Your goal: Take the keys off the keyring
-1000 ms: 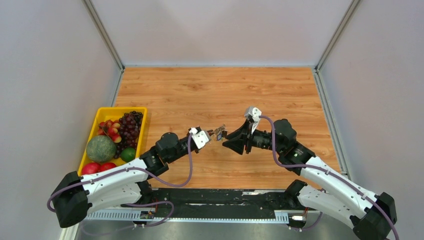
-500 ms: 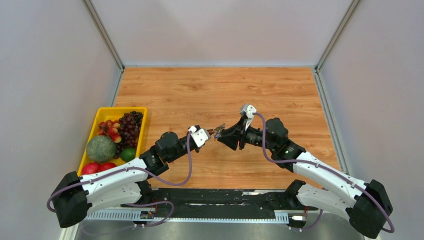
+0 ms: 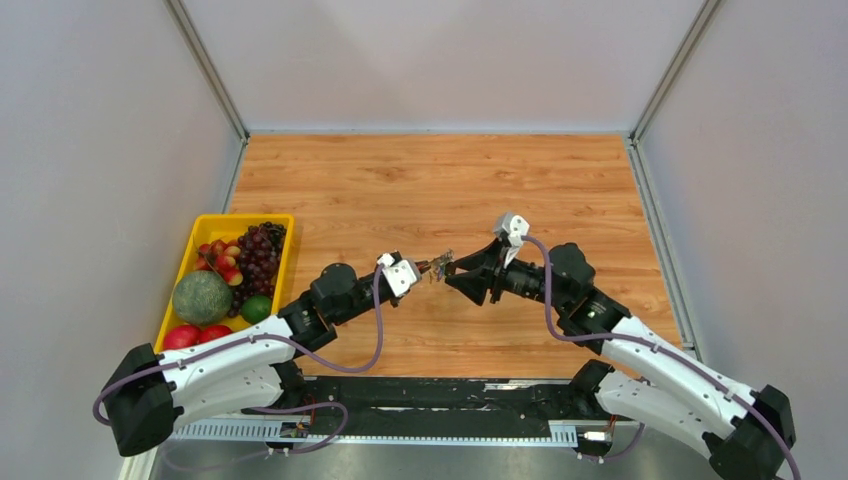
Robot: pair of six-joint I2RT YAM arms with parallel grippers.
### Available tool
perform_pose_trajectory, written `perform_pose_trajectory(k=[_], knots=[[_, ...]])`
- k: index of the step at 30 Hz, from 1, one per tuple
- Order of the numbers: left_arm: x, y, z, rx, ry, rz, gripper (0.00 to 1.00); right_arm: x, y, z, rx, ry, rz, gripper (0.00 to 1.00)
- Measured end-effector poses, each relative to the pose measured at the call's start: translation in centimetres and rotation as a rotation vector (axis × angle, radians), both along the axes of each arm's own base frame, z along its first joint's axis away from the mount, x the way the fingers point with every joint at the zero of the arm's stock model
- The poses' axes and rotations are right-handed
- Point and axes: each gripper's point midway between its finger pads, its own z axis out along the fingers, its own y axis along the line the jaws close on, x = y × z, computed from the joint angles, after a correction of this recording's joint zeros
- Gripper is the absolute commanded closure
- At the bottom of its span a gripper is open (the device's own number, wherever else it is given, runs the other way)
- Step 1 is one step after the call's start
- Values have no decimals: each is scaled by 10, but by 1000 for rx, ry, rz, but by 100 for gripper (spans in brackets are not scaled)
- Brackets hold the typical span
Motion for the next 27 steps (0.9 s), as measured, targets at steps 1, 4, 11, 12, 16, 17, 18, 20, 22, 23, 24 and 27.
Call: perform_pose_trajectory(k=[1,4,11,12,16,17,18,20,22,23,24,27], knots=[[-2,-1,-1,7,1,-10,100,-2,-4,4,-2,-23,-3,50],[-7,-4,-1,34,5,-52,100,-6,-15,19,-7,-123,-12,52],[-23,-15,7,75,-22,-175,100,-6,-26,38,-54,-329,-16,50],[-25,-16,7,79,-22,-192,100,-5,-25,39,-63,-340,-12,50],[-36,-19,3,104,-21,-260,100,-1,-16,41,-106,-361,33,57],[-38,-19,2,108,-22,-275,100,-1,-14,41,-115,-361,47,57],[-40,-20,2,111,-24,-286,100,-3,-11,39,-127,-358,70,57],[-43,-20,1,117,-26,-302,100,-6,-8,34,-144,-350,108,55],[-45,-19,1,121,-29,-311,100,-11,-7,27,-160,-336,139,53],[-46,-18,0,124,-27,-316,100,-13,-7,26,-163,-335,150,52],[-47,-18,0,125,-28,-320,100,-15,-8,26,-164,-339,158,52],[-48,-18,1,124,-33,-324,100,-19,-11,29,-162,-350,165,52]])
